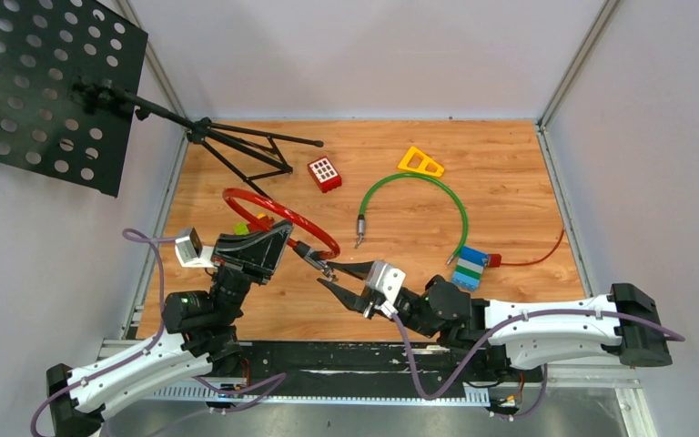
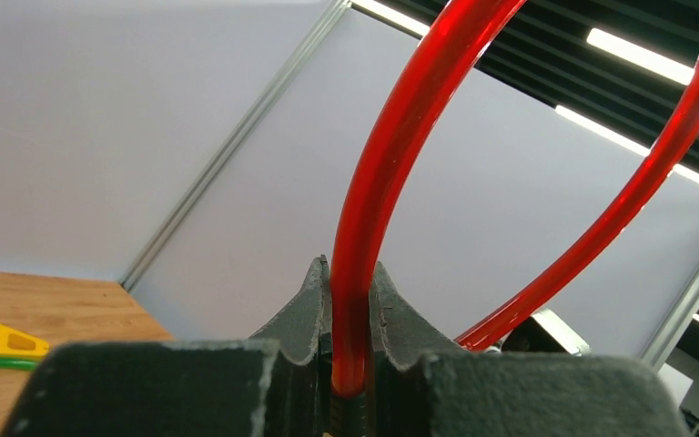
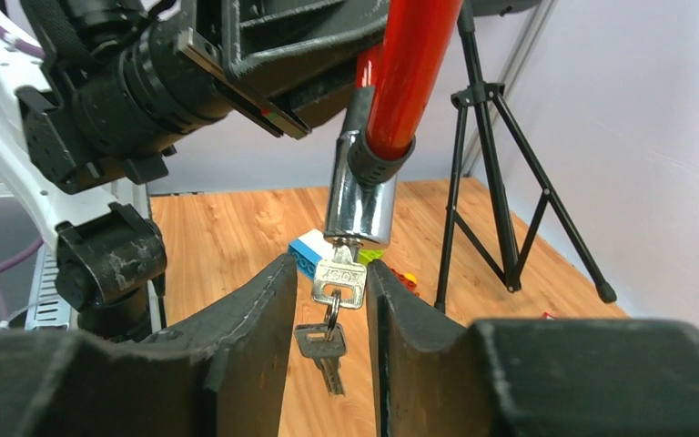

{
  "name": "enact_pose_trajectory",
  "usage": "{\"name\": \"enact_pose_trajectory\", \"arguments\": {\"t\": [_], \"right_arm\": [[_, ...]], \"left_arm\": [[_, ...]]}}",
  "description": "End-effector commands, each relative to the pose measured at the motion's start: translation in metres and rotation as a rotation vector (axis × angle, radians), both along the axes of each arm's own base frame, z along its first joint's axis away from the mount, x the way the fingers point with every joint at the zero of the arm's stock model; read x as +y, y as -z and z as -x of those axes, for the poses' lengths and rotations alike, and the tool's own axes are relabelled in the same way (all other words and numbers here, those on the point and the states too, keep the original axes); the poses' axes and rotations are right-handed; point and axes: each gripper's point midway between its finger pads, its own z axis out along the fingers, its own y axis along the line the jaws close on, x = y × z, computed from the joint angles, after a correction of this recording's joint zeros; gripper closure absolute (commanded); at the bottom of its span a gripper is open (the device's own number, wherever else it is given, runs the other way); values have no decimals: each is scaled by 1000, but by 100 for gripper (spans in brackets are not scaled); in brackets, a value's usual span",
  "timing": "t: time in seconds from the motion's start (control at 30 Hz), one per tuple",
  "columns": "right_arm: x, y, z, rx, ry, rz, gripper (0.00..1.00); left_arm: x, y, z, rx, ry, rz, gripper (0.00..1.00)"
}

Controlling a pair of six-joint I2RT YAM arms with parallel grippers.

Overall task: Lock with the key
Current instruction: Lock the lock.

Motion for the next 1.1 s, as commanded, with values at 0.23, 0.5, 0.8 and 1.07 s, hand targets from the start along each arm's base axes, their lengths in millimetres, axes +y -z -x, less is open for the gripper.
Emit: {"name": "enact_pose_trajectory", "arguments": {"t": [0.23,0.5,0.8,1.07], "right_arm": [[-5,-22,19,36,-105,-66,45],[-21,-24,2,97,-19,-112,53],[-21,-22,-10,159,-24,-126,57],[-13,-19,-9,166,-58,-104,60]], "left_arm": [[15,-28,11,-53,16,90,100],[14,-26,11,-48,17,87,100],[13,-27,12,-51,25,89,100],[13,-26,11,-48,24,89,100]]}}
